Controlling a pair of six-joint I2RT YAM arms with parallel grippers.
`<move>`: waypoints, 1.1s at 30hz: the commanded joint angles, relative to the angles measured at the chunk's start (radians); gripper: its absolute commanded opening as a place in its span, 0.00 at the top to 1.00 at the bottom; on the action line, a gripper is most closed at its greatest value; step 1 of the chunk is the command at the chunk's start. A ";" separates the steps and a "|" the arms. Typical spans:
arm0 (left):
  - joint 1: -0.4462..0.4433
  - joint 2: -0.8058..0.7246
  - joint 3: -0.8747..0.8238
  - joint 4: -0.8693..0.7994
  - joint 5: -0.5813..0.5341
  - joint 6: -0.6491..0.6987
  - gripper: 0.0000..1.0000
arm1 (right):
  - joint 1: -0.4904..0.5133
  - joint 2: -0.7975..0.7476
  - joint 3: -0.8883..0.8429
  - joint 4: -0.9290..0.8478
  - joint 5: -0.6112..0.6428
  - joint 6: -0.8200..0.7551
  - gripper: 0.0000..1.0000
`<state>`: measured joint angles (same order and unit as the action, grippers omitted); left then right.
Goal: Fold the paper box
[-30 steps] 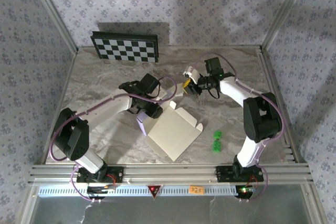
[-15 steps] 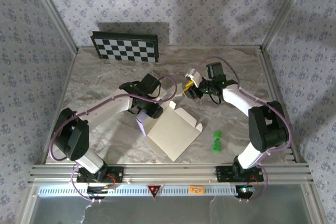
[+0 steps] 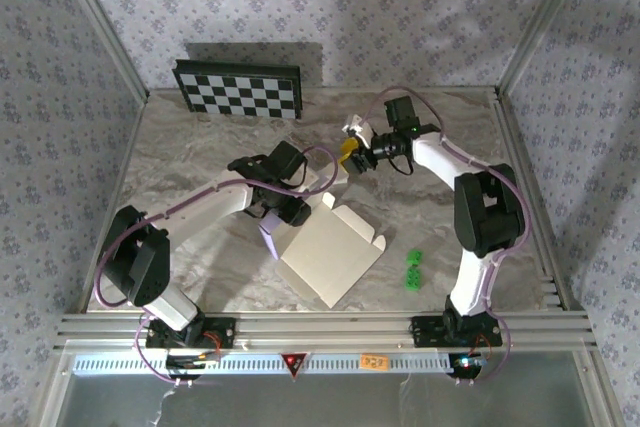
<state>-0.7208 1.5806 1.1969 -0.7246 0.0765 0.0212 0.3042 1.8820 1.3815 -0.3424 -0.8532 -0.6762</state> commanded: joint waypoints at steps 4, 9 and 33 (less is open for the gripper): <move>-0.007 0.028 0.024 -0.030 -0.027 -0.020 0.52 | 0.015 0.006 0.020 -0.149 -0.019 -0.083 0.69; -0.007 0.032 0.030 -0.036 -0.034 -0.031 0.53 | 0.028 -0.042 -0.024 -0.079 0.086 0.024 0.88; -0.006 0.096 0.076 -0.067 -0.081 -0.088 0.56 | 0.252 -0.254 -0.217 0.081 0.797 1.035 1.00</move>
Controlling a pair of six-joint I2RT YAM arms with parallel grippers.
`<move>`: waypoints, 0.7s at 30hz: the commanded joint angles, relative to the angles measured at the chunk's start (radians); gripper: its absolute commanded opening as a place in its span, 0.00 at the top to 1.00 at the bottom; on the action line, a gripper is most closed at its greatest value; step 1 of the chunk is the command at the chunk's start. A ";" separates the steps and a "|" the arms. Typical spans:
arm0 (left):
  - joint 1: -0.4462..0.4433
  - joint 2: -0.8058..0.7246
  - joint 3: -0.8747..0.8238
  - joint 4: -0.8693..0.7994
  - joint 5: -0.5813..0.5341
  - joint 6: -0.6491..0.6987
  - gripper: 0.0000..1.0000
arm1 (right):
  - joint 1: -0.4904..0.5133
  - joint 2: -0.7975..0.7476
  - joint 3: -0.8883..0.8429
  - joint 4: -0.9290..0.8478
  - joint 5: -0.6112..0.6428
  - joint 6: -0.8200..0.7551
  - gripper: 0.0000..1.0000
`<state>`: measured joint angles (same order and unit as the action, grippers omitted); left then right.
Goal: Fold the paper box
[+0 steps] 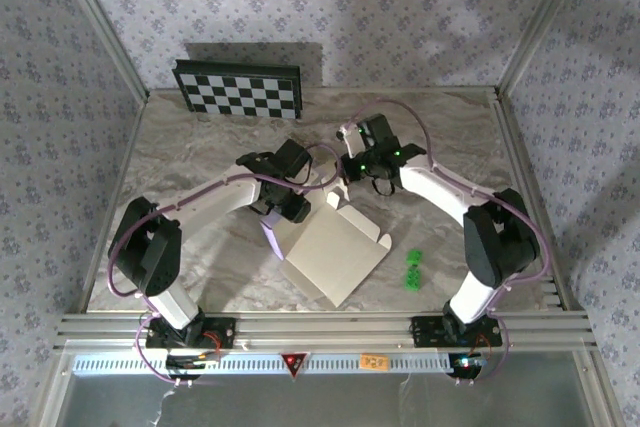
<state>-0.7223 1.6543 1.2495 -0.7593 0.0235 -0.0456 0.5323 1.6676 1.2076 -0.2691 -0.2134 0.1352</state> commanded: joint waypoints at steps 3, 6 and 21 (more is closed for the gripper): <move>-0.006 0.034 0.025 -0.043 -0.047 -0.032 0.56 | 0.045 -0.067 -0.085 0.041 0.206 0.314 1.00; -0.006 0.041 0.025 -0.049 -0.065 -0.039 0.57 | 0.075 -0.107 -0.133 0.087 0.260 0.367 1.00; -0.023 0.048 0.009 -0.026 -0.122 -0.132 0.57 | 0.239 -0.241 -0.400 0.296 0.489 0.567 1.00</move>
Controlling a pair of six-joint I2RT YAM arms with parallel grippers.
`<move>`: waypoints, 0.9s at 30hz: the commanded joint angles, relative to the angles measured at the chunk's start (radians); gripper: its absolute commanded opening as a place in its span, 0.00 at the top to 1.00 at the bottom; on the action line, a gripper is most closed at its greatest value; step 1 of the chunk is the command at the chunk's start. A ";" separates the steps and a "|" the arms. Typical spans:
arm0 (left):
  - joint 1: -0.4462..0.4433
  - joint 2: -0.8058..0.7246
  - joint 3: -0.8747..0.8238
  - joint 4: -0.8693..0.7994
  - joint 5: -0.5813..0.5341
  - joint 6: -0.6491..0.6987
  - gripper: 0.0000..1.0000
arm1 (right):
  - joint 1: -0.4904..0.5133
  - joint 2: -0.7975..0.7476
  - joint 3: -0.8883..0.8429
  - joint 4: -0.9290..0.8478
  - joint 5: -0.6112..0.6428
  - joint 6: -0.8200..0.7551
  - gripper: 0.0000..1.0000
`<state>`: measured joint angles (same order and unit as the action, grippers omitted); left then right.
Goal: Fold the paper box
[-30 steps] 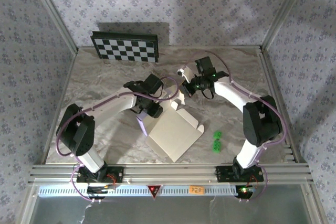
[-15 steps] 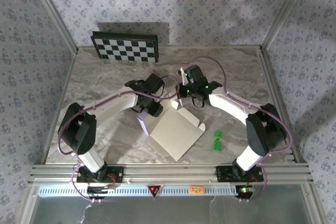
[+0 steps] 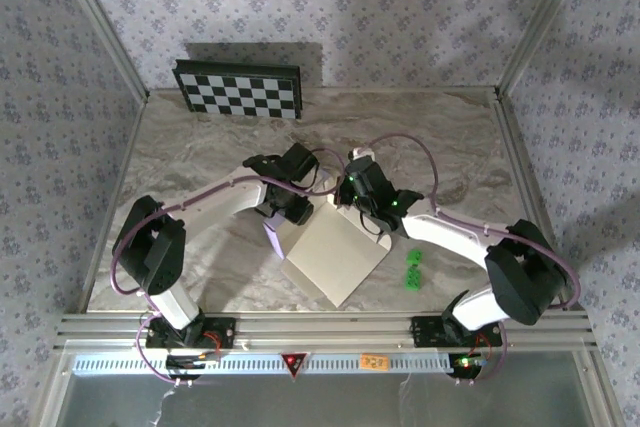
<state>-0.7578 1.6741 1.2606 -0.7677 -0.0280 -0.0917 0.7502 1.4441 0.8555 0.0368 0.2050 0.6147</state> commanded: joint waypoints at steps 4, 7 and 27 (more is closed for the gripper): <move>0.006 0.029 -0.009 -0.012 -0.074 -0.105 0.57 | 0.057 -0.023 -0.079 0.006 0.106 0.125 1.00; 0.001 0.026 -0.011 -0.010 -0.075 -0.123 0.57 | 0.079 -0.037 -0.114 0.041 0.130 0.172 1.00; -0.010 -0.122 -0.122 0.127 0.088 -0.290 0.53 | 0.167 0.060 -0.132 0.086 0.186 0.276 1.00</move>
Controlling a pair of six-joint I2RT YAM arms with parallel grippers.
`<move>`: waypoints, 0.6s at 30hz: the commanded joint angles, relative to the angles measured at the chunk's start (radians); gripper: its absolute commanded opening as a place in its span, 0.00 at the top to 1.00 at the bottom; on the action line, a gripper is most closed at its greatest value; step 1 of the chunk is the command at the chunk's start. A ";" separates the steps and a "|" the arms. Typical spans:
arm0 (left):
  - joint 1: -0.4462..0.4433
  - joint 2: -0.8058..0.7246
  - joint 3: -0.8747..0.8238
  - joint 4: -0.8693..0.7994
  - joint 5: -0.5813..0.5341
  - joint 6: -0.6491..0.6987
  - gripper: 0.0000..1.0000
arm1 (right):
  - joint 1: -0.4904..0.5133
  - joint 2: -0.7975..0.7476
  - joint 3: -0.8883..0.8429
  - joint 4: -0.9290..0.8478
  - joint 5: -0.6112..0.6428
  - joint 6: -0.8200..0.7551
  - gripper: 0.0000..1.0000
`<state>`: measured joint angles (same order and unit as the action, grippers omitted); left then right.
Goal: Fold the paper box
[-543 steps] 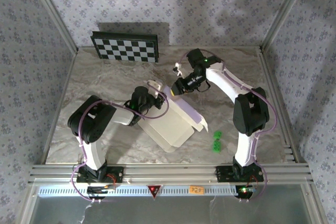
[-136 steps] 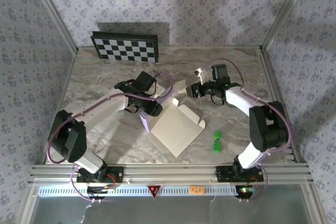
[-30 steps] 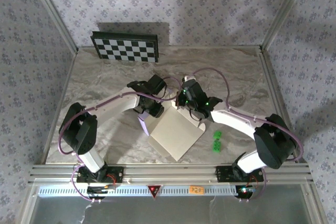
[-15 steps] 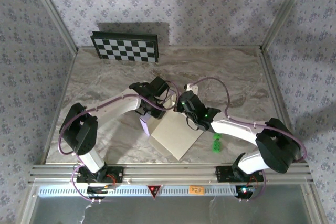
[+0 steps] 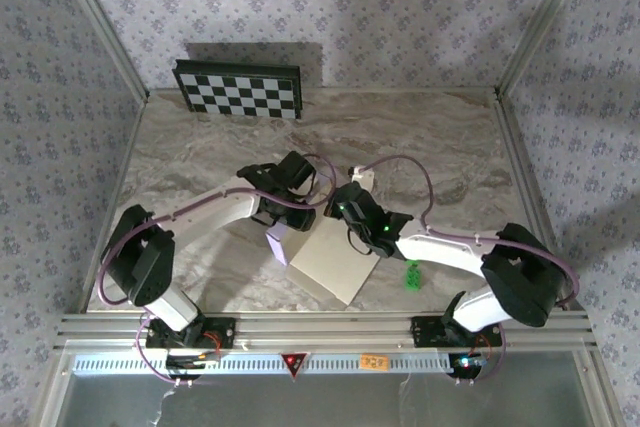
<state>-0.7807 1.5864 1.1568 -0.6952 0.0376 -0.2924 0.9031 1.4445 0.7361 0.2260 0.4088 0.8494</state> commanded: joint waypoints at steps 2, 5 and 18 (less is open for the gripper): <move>0.012 -0.053 -0.013 0.049 0.022 -0.092 0.51 | 0.014 0.074 -0.019 -0.095 -0.022 0.045 1.00; 0.013 -0.085 0.001 0.038 0.022 -0.098 0.49 | 0.023 0.081 -0.025 -0.079 -0.021 0.036 1.00; 0.023 -0.186 0.039 -0.021 0.014 -0.130 0.32 | 0.052 0.099 -0.007 -0.094 0.016 0.015 1.00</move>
<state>-0.7673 1.4258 1.1584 -0.6888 0.0406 -0.4049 0.9413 1.4940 0.7452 0.2806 0.4465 0.8497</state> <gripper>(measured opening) 0.668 0.052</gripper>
